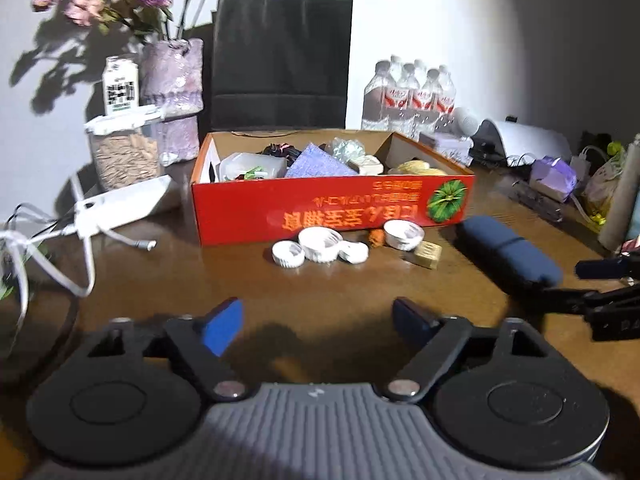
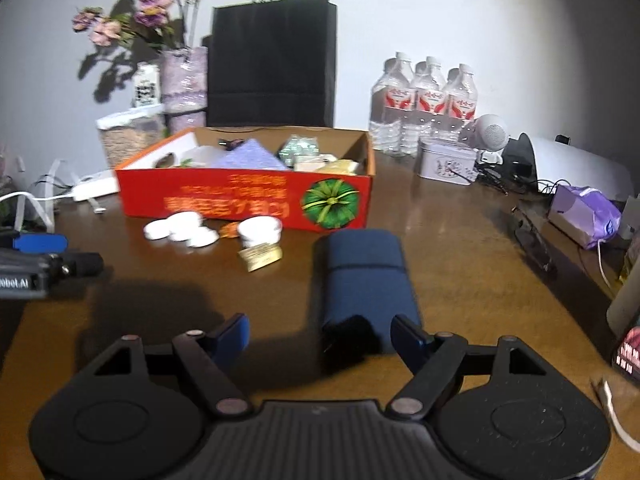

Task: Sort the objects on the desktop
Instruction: 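Grasp a white bottle cap with the left tool while the right tool grasps the blue case, then carry the cap and blue case into the box and open both tools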

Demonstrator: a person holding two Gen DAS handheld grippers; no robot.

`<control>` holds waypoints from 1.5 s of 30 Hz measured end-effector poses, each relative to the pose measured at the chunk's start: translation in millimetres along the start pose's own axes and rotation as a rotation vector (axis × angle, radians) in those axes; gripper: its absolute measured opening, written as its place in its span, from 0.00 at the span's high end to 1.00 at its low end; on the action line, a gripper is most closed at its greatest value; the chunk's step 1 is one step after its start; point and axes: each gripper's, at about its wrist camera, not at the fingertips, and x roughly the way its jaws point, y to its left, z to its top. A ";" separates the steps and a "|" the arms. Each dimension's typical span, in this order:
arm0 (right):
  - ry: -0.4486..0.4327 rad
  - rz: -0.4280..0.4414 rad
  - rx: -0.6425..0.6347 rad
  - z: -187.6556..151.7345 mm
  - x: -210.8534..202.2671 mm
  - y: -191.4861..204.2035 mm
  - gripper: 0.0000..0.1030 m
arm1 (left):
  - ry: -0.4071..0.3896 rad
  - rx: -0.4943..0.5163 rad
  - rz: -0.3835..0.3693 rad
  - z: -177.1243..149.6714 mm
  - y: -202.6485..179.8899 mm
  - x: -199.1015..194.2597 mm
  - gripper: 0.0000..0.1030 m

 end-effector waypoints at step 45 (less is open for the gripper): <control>0.127 0.099 0.068 23.5 61.0 -30.0 0.40 | 0.041 -0.104 -0.066 -11.5 14.0 -13.4 0.72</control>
